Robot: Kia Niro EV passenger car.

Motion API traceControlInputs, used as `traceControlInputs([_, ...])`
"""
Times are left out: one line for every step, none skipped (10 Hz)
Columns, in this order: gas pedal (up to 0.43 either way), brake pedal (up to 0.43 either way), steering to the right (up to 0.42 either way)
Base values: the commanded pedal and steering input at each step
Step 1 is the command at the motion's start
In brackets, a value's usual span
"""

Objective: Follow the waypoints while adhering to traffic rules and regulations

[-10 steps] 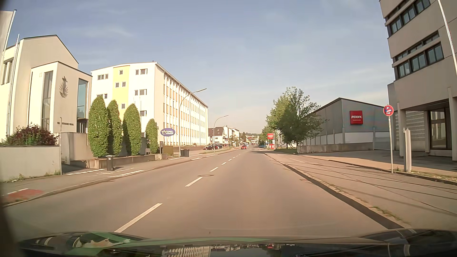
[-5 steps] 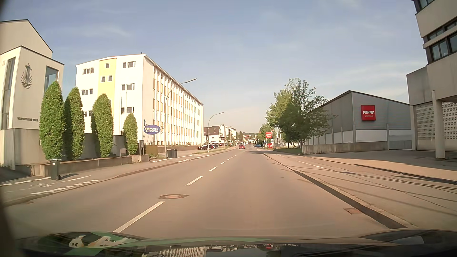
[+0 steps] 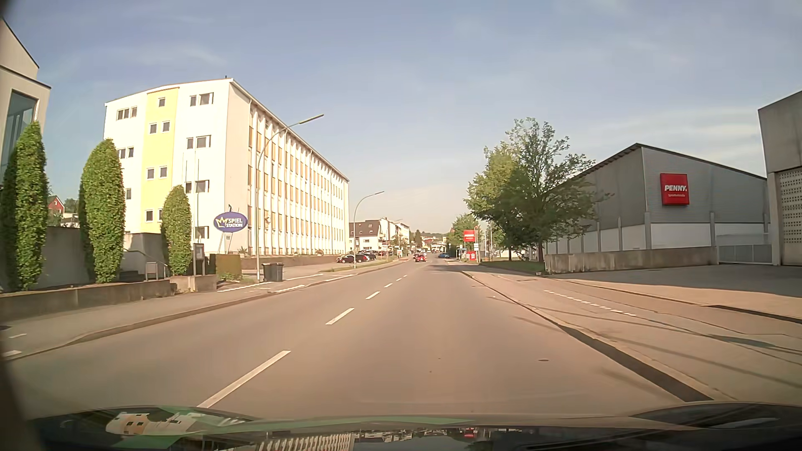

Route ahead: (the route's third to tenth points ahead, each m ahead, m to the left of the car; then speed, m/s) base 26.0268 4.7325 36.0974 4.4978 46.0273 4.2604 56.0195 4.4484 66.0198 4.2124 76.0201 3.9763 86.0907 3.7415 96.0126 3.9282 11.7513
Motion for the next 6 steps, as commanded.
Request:
traceControlInputs([0.087, 0.0, 0.005])
traceControlInputs([0.087, 0.0, 0.004])
traceControlInputs([0.087, 0.0, 0.003])
traceControlInputs([0.087, 0.0, 0.0])
traceControlInputs([0.067, 0.0, 0.0])
traceControlInputs([0.028, 0.0, 0.0])
